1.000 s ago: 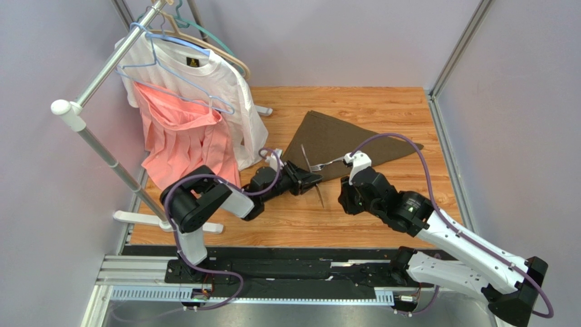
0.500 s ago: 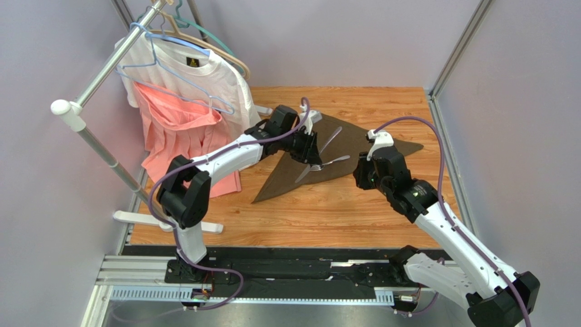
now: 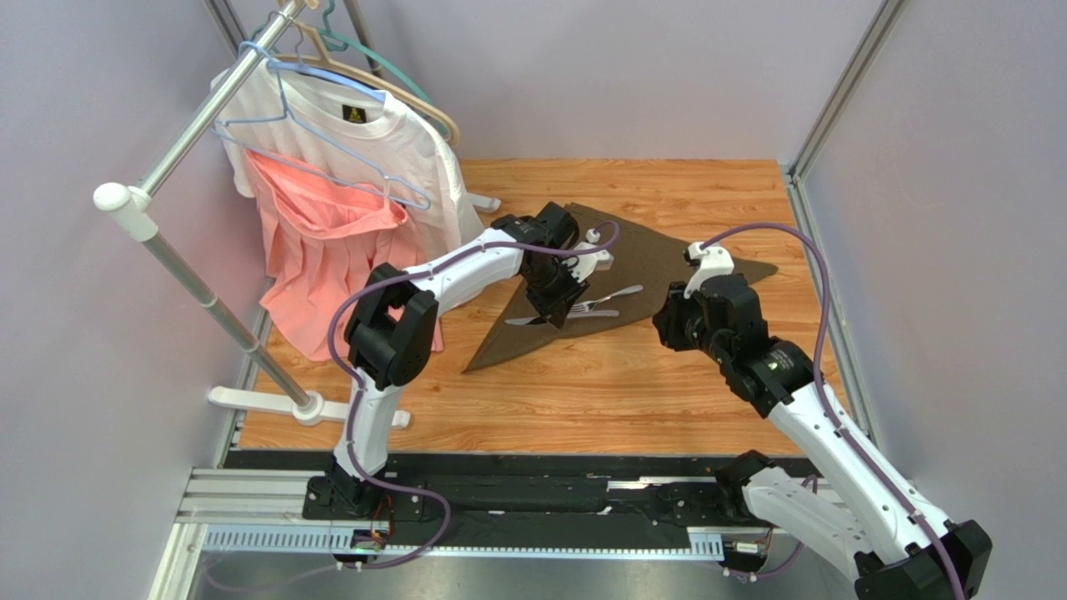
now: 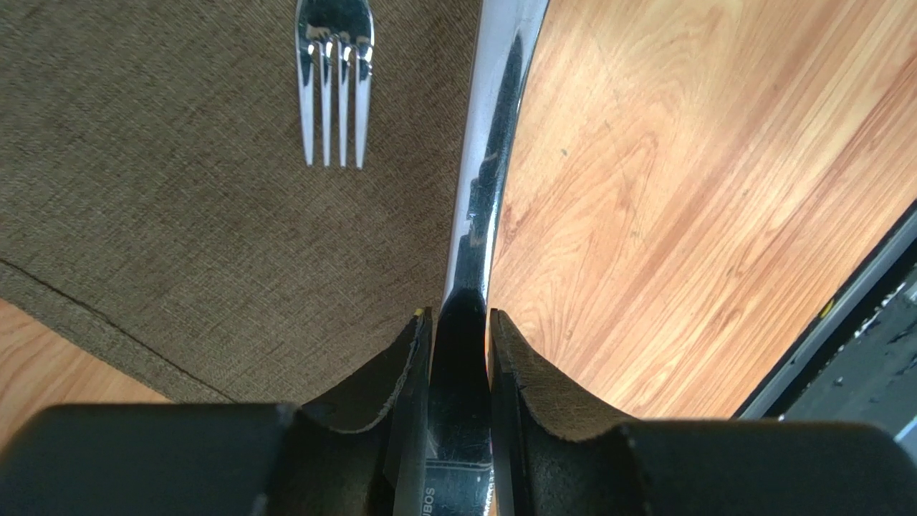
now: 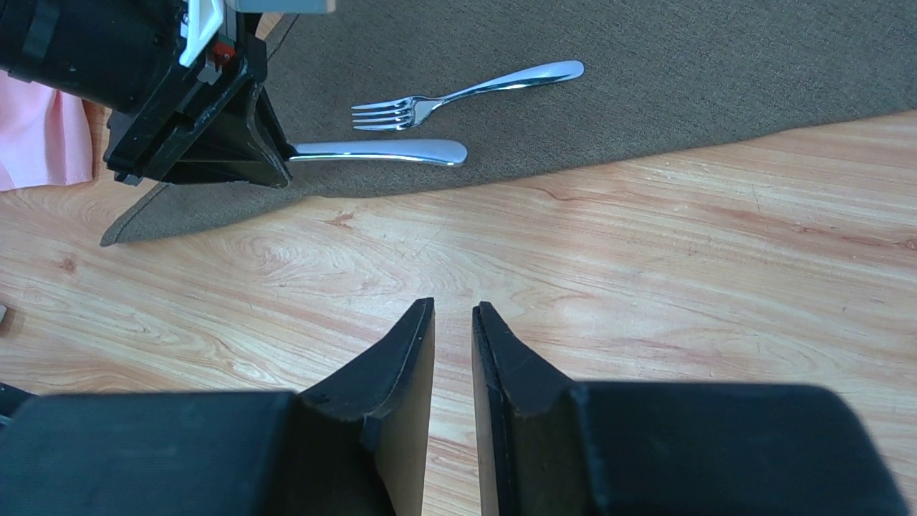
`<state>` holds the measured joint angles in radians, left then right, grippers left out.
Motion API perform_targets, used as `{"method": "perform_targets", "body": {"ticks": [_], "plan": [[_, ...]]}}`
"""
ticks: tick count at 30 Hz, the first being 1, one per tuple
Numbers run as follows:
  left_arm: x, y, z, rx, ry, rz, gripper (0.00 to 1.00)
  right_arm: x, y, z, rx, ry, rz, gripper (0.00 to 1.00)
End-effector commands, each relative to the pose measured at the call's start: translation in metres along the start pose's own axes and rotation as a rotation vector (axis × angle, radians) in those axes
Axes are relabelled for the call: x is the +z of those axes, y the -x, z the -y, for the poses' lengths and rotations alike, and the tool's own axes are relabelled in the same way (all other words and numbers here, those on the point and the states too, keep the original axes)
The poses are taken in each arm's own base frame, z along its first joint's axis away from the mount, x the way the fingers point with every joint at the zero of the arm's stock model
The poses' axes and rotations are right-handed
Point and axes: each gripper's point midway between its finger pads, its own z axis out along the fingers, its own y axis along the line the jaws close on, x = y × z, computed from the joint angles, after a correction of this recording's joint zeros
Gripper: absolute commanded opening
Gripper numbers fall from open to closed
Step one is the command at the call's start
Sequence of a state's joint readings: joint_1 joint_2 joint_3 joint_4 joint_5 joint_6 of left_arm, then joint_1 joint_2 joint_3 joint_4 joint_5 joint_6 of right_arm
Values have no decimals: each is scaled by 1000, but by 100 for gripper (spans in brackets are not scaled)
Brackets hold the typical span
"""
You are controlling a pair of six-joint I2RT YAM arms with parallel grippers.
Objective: Fold the napkin, place the utensils inside, and roll it up
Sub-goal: Place the utensil onto the napkin
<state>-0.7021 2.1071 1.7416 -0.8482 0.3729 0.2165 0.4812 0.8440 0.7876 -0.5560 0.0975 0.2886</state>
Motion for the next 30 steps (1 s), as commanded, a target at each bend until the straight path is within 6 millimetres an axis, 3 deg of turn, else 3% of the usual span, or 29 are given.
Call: {"method": "perform_targets", "body": {"ticks": [1,6,30], "plan": [[-14,18,-1,58,35,18,0,0,12,-5,2,39,53,23],[-10,42,2,25,19,87,0,4,11,-8,-2,61,43,23],[32,89,14,-139,-35,174,0,9,9,-8,38,123,31,23]]}}
